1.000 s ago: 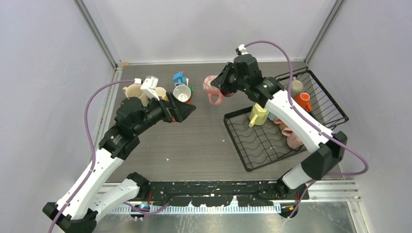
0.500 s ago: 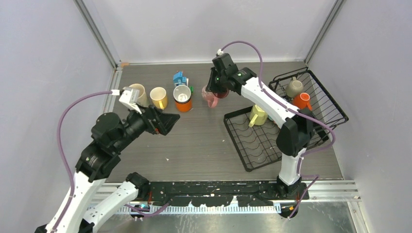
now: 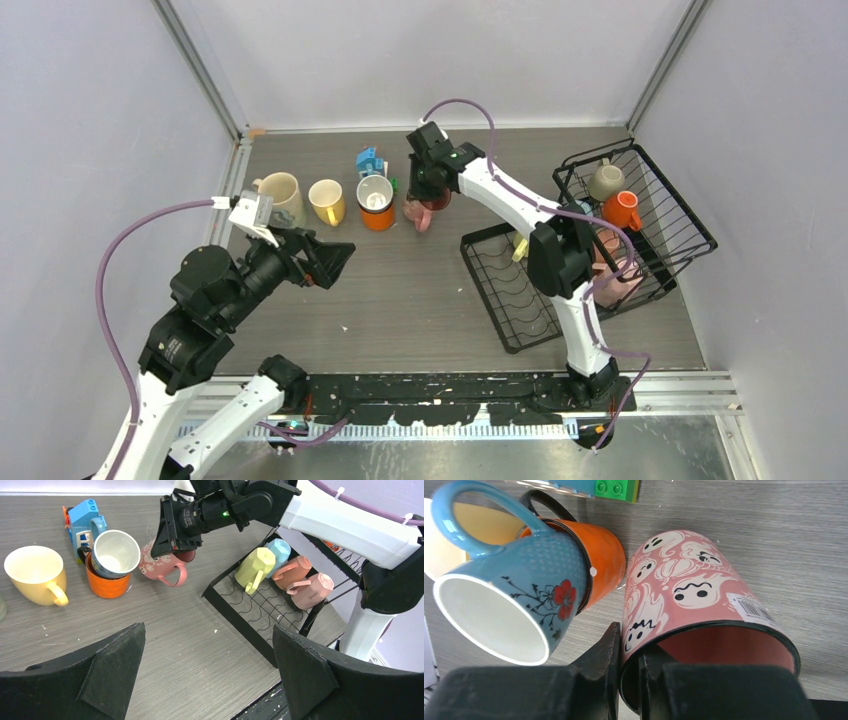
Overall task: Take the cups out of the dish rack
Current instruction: Place the cup at the center of the board.
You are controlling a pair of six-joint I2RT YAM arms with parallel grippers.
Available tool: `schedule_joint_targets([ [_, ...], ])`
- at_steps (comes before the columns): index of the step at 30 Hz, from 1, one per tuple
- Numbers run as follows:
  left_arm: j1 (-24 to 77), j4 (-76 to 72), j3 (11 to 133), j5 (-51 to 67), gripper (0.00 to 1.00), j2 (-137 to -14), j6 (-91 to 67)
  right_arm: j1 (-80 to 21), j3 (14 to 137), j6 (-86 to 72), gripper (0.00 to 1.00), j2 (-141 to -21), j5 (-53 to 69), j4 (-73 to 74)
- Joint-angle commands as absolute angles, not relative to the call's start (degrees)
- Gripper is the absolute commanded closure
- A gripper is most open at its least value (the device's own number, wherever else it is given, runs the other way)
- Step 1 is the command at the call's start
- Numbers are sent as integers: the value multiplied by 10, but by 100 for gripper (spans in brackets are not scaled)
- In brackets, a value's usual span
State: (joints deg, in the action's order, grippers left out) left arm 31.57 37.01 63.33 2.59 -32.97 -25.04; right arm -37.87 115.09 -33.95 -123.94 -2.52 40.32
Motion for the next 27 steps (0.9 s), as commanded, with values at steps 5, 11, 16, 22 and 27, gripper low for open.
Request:
schedule_joint_targets([
  [5, 313, 376, 651, 9, 0, -321, -231, -385, 1242, -330, 99, -1269, -41, 419],
  [11, 313, 378, 652, 11, 0, -323, -229, -387, 1261, -334, 86, -1289, -43, 433],
  [16, 312, 377, 652, 11, 0, -324, -229, -387, 1272, -338, 68, -1296, -49, 444],
  [22, 313, 376, 654, 13, 0, -327, -229, -390, 1302, -335, 60, -1305, -65, 473],
  [27, 313, 375, 654, 17, 0, -331, -230, -392, 1305, -336, 58, -1303, -73, 483],
])
